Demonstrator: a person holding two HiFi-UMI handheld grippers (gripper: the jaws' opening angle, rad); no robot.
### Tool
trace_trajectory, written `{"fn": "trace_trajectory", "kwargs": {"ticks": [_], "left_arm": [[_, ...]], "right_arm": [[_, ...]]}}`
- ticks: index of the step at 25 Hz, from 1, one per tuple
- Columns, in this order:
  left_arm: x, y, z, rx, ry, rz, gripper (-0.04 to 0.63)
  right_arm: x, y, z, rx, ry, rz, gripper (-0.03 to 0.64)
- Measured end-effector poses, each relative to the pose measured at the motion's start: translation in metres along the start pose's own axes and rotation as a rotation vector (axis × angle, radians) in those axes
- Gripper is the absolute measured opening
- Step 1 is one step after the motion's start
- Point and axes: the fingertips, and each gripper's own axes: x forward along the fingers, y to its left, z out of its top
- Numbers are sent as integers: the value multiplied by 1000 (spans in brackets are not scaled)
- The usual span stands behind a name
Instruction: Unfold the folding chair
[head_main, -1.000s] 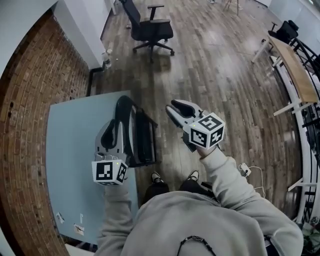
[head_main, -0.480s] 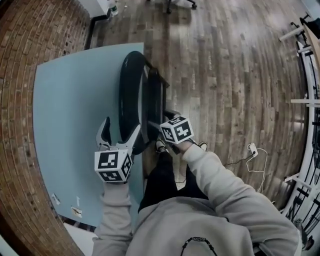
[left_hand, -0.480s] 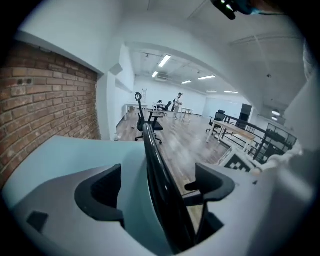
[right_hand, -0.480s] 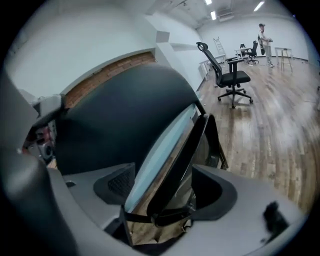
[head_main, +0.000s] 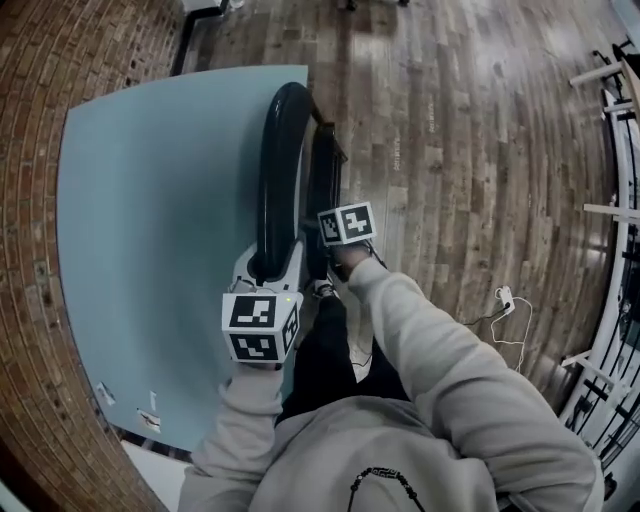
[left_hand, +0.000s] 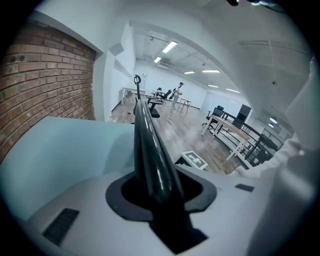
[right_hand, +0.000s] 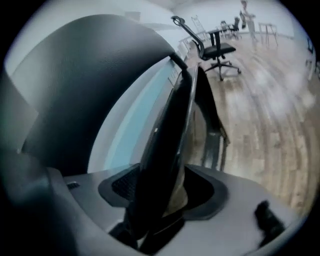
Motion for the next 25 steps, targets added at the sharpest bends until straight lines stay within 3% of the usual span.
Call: {"fn": "trace_trajectory", "kwargs": {"ticks": [1,7,13,19,25], "left_arm": [[0,2,0,-3,-2,8,134],[-5,10,-1,-76,-7,42,95],[-1,4,0,-135,-31,37,77],[13,-30,-7,-178,-42,-14,77],[37,-65,-24,-183,1,-46,77]], "right_arm": [[3,5,-1,25,15,54,206],[-2,9,-5,-6,39,46,175],[-38,-28,-12,27,44,106,162],[-95,-108,-42,114,64,191,158],[-139,-208,-90,222,100,349,158]]}}
